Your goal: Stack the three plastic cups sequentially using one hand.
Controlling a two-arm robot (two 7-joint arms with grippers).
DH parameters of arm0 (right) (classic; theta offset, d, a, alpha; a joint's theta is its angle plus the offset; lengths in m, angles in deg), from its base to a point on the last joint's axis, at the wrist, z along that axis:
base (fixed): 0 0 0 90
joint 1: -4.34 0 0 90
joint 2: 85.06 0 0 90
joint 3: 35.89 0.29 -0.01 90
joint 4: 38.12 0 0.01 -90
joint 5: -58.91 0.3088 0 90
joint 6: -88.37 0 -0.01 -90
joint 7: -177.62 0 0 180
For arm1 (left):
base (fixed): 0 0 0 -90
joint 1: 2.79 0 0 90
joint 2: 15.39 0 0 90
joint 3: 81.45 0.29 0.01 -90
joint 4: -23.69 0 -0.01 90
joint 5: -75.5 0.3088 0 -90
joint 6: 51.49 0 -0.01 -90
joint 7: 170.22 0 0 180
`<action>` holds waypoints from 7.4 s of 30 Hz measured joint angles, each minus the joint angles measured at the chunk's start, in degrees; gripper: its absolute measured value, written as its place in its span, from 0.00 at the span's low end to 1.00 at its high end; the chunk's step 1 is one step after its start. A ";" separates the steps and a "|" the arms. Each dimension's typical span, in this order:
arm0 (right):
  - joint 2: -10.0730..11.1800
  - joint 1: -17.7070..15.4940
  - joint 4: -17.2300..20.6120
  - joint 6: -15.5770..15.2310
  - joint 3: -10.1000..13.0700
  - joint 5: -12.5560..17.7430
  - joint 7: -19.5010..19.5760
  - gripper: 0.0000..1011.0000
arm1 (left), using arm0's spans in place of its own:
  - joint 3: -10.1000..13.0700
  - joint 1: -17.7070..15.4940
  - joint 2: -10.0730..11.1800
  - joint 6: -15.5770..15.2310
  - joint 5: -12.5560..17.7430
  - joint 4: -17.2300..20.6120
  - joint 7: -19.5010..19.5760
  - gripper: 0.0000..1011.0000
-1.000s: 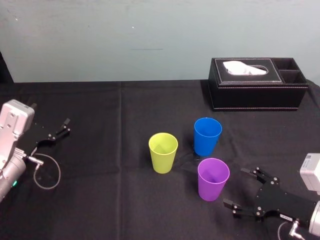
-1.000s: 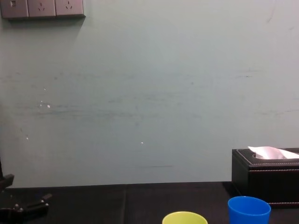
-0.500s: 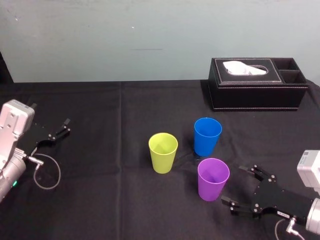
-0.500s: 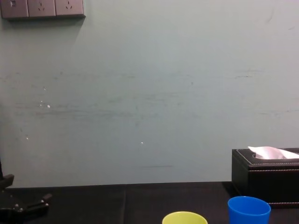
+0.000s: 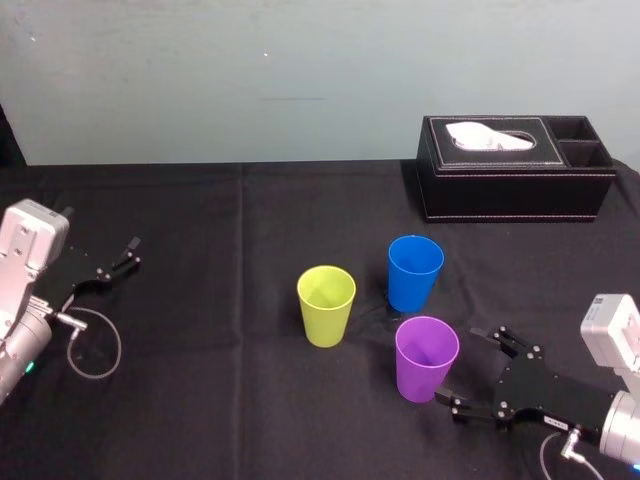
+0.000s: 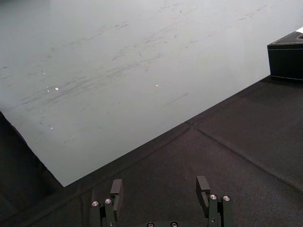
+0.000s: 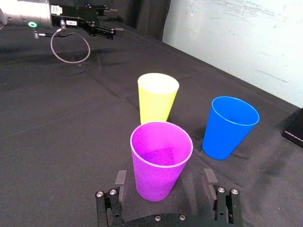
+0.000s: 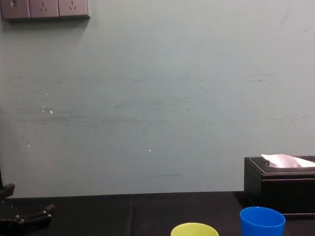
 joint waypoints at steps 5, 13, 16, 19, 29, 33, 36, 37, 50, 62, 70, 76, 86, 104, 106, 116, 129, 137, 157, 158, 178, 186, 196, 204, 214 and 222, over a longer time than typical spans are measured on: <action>-0.45 0.89 -0.35 -0.37 -0.49 -0.01 -0.18 0.99 | 0.00 0.00 0.00 0.00 0.00 0.00 0.00 1.00; -1.16 1.95 -0.56 -0.94 -1.38 0.25 -0.31 0.99 | 0.00 0.00 0.00 0.00 0.00 0.00 0.00 1.00; -1.43 2.28 -0.74 -1.11 -1.78 0.31 -0.33 0.99 | 0.00 0.00 0.00 0.00 0.00 0.00 0.00 1.00; -1.64 2.49 -0.97 -1.25 -2.04 0.37 -0.33 0.99 | 0.00 0.00 0.00 0.00 0.00 0.00 0.00 1.00; -2.61 3.41 -2.05 -1.82 -2.92 1.12 -0.21 0.99 | 0.00 0.00 0.00 0.00 0.00 0.00 0.00 1.00; -2.97 3.68 -2.37 -1.95 -3.26 1.42 -0.13 0.99 | 0.00 0.00 0.00 0.00 0.00 0.00 0.00 1.00; -3.14 3.84 -2.53 -2.06 -3.43 1.74 -0.13 0.99 | 0.00 0.00 0.00 0.00 0.00 0.00 0.00 1.00; -3.18 3.89 -2.57 -2.10 -3.47 1.80 -0.13 0.99 | 0.00 0.00 0.00 0.00 0.00 0.00 0.00 1.00; -3.37 4.09 -2.77 -2.29 -3.64 2.28 -0.14 0.99 | 0.00 0.00 0.00 0.00 0.00 0.00 0.00 1.00; -3.32 4.03 -2.71 -2.22 -3.57 2.19 -0.12 0.78 | 0.00 0.00 0.00 0.00 0.00 0.00 0.00 1.00; -3.29 4.01 -2.67 -2.18 -3.54 2.15 -0.09 0.72 | 0.00 0.00 0.00 0.00 0.00 0.00 0.00 1.00; -3.28 4.01 -2.67 -2.17 -3.54 2.13 -0.08 0.71 | 0.00 0.00 0.00 0.00 0.00 0.00 0.00 1.00; -3.27 4.01 -2.67 -2.17 -3.55 2.10 -0.08 0.71 | 0.00 0.00 0.00 0.00 0.00 0.00 0.00 1.00; -1.67 3.36 0.37 -4.06 -0.64 4.33 1.35 0.71 | 0.00 0.00 0.00 0.00 0.00 0.00 0.00 1.00; -1.37 3.34 0.88 -4.14 -0.20 4.77 1.33 0.71 | 0.00 0.00 0.00 0.00 0.00 0.00 0.00 1.00; -0.37 4.17 3.93 -4.42 1.90 7.42 1.07 0.71 | 0.00 0.00 0.00 0.00 0.00 0.00 0.00 1.00; -2.67 8.42 5.82 -6.31 -0.39 7.85 2.73 0.71 | 0.00 0.00 0.00 0.00 0.00 0.00 0.00 1.00; -4.62 11.33 5.67 -7.77 -3.18 6.86 3.68 0.71 | 0.00 0.00 0.00 0.00 0.00 0.00 0.00 1.00; -8.34 17.36 2.19 -9.99 -8.92 2.32 4.70 0.71 | 0.00 0.00 0.00 0.00 0.00 0.00 0.00 1.00; -8.45 17.54 2.00 -10.04 -9.06 2.15 4.71 0.71 | 0.00 0.00 0.00 0.00 0.00 0.00 0.00 1.00; -10.48 19.80 -0.28 -10.75 -11.29 -0.17 4.43 0.71 | 0.00 0.00 0.00 0.00 0.00 0.00 0.00 1.00; -11.02 20.03 -0.89 -10.83 -11.63 -0.54 4.36 0.71 | 0.00 0.00 0.00 0.00 0.00 0.00 0.00 1.00; -11.67 20.06 -1.43 -10.59 -11.82 -0.62 4.33 0.71 | 0.00 0.00 0.00 0.00 0.00 0.00 0.00 1.00; -12.27 20.42 -2.26 -10.47 -12.19 -1.07 4.38 0.71 | 0.00 0.00 0.00 0.00 0.00 0.00 0.00 1.00; -12.74 20.64 -3.18 -10.14 -12.35 -1.42 4.37 0.71 | 0.00 0.00 0.00 0.00 0.00 0.00 0.00 1.00; -13.28 20.91 -4.19 -9.99 -12.63 -1.73 4.36 0.71 | 0.00 0.00 0.00 0.00 0.00 0.00 0.00 1.00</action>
